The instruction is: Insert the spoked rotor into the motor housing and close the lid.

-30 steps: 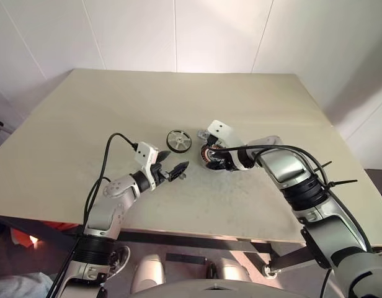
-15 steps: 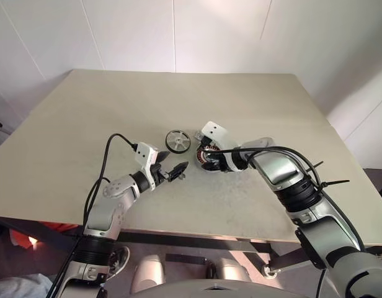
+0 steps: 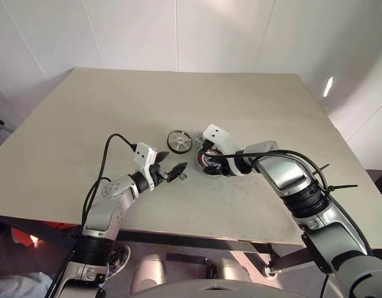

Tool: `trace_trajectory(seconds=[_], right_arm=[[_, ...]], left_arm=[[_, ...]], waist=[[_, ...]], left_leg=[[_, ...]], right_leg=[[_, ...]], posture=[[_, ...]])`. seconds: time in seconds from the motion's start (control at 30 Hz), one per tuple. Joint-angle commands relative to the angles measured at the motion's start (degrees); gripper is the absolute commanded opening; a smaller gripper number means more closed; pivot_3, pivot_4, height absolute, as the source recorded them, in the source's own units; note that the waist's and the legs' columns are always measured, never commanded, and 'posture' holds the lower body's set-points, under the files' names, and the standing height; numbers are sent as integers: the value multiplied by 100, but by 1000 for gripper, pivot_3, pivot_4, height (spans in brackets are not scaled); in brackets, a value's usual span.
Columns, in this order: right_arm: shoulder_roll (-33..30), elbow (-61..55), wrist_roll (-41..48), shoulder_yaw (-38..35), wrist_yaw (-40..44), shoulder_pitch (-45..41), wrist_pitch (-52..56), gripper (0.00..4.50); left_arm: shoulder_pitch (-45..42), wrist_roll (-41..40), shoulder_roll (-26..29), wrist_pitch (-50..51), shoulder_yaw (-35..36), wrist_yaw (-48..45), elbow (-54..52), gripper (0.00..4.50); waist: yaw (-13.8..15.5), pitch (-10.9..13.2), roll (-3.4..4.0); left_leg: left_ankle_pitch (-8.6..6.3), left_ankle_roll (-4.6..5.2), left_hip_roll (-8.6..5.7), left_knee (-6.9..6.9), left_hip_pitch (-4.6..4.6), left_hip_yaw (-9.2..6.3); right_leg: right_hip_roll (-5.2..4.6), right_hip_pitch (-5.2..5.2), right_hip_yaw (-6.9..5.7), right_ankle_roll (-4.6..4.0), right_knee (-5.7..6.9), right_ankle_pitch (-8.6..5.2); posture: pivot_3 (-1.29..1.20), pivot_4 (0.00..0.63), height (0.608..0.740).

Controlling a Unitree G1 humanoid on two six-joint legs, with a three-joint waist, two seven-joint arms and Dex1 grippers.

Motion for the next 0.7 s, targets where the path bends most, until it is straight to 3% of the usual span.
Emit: trace_trajectory(seconds=[0.03, 0.57, 0.7], right_arm=[[-134, -215, 256, 39, 49, 167, 171, 1852], [-517, 17, 412, -30, -94, 515, 54, 1852], [-541, -124, 490, -74, -108, 455, -8, 3109]], left_arm=[[-70, -80, 22, -54, 42, -46, -170, 4500], [-116, -87, 76, -2, 60, -92, -162, 4500], [-135, -91, 89, 12, 59, -114, -160, 4500]], waist=[[11, 0, 0], [170, -4, 1], [175, -5, 2]], left_leg=[[0, 0, 0, 0, 1, 0], [-3, 3, -5, 1, 29, -1], [-3, 3, -5, 1, 27, -2]], right_leg=[[0, 1, 0, 0, -1, 0], [-3, 41, 0, 7, -11, -3], [-3, 40, 0, 8, -11, -4]], posture=[[0, 0, 740], [0, 0, 740], [0, 0, 740]])
